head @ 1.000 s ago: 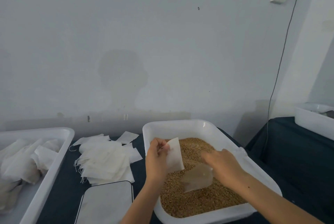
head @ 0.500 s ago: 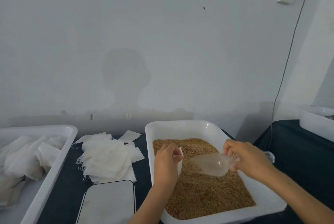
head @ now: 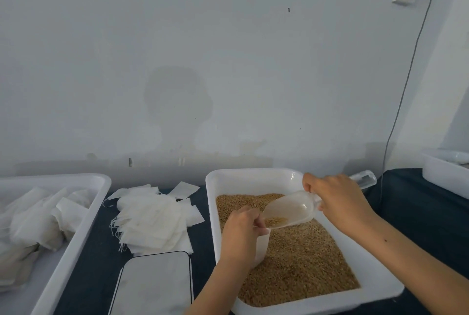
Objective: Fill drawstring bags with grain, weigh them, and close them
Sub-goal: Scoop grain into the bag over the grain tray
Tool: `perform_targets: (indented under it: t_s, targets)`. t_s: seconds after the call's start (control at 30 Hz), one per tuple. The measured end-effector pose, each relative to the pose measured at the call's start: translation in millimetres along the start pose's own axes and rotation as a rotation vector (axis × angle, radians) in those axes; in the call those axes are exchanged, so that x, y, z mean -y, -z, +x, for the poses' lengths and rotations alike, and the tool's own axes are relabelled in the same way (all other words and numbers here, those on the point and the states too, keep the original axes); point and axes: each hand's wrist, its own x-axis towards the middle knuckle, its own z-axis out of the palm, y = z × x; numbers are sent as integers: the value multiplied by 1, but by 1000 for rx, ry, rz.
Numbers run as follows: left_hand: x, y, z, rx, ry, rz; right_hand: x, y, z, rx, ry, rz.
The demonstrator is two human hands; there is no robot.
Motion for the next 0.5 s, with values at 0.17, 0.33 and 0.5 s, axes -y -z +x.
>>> perform_targets:
  t_s: [0.17,0.33,0.5]
  targets:
    - [2,-2,0,-33,26,-32,-12,-7,-6,140,-138,163]
    - [5,-2,3,-72,123,-119,-7,-34,-21,432,-266,394]
    - [1,7,4,-139,148,-371,17,-76,-30,456,-206,411]
